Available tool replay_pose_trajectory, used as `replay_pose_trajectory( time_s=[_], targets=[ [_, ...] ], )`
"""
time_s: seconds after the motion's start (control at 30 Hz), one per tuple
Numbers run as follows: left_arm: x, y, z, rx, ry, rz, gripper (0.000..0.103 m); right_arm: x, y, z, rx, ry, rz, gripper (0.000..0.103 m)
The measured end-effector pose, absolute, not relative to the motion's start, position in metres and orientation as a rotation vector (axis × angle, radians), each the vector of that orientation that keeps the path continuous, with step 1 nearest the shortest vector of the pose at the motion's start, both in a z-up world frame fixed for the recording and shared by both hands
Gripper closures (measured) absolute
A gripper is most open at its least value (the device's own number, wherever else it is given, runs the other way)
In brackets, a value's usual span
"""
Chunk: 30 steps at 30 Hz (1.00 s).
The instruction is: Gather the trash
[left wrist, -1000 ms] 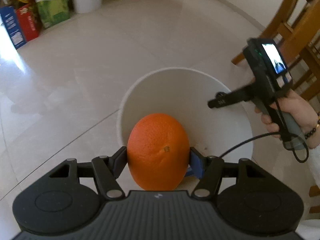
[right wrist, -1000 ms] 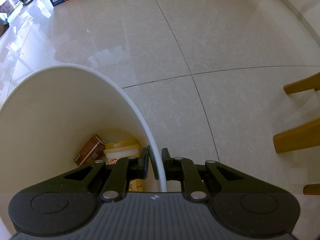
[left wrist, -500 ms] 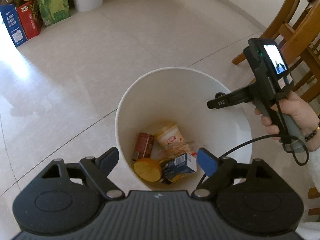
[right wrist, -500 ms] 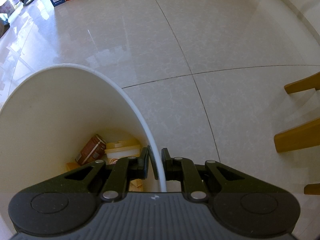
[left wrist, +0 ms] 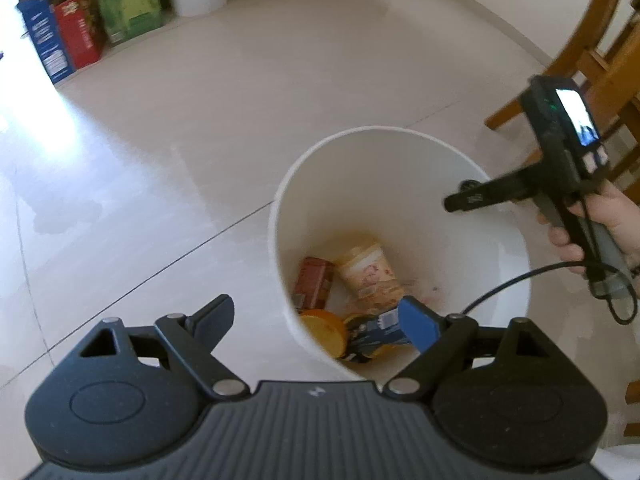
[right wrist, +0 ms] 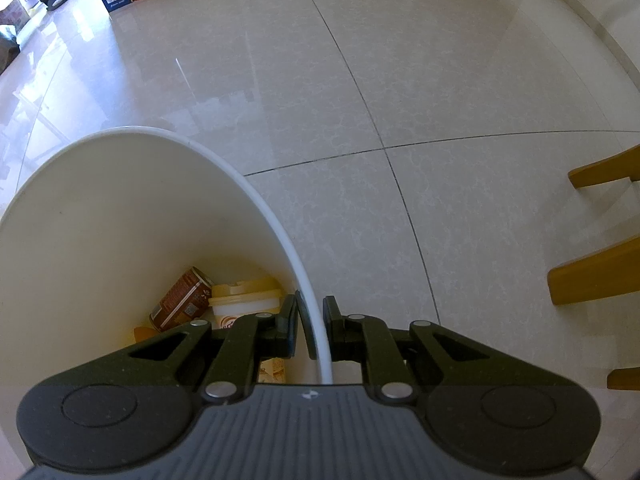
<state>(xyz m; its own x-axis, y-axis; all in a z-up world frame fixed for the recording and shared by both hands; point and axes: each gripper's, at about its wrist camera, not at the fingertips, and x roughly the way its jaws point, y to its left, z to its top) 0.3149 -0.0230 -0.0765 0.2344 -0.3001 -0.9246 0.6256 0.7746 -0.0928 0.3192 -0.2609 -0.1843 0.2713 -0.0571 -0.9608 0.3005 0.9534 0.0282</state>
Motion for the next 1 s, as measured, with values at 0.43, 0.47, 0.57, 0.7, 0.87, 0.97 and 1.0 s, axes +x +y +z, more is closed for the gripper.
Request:
replay_pose_trajectory(
  time_s=[0.43, 0.47, 0.57, 0.7, 0.87, 0.97, 1.0],
  targets=[
    [0.343, 0.045, -0.115, 0.207, 1.218, -0.435, 0.009, 0.322, -0.26, -0.185, 0.211, 1.293, -0.241, 0.088],
    [0.344, 0.051, -0.125, 0.205, 1.228, -0.414, 0.009, 0.323, -0.26, -0.185, 0.213, 1.293, -0.241, 0.088],
    [0.348, 0.063, -0.149, 0.2, 1.251, -0.362, 0.009, 0.323, -0.259, -0.184, 0.21, 1.292, -0.241, 0.088],
    [0.358, 0.087, -0.186, 0.145, 1.276, -0.267, 0.009, 0.322, -0.256, -0.186, 0.196, 1.289, -0.241, 0.088],
    [0.37, 0.115, -0.237, 0.08, 1.331, -0.156, 0.008, 0.322, -0.254, -0.188, 0.194, 1.289, -0.24, 0.088],
    [0.371, 0.13, -0.263, 0.082, 1.335, -0.1, 0.008, 0.321, -0.253, -0.188, 0.189, 1.285, -0.242, 0.088],
    [0.371, 0.136, -0.272, 0.078, 1.331, -0.075, 0.008, 0.32, -0.252, -0.188, 0.186, 1.285, -0.242, 0.088]
  ],
)
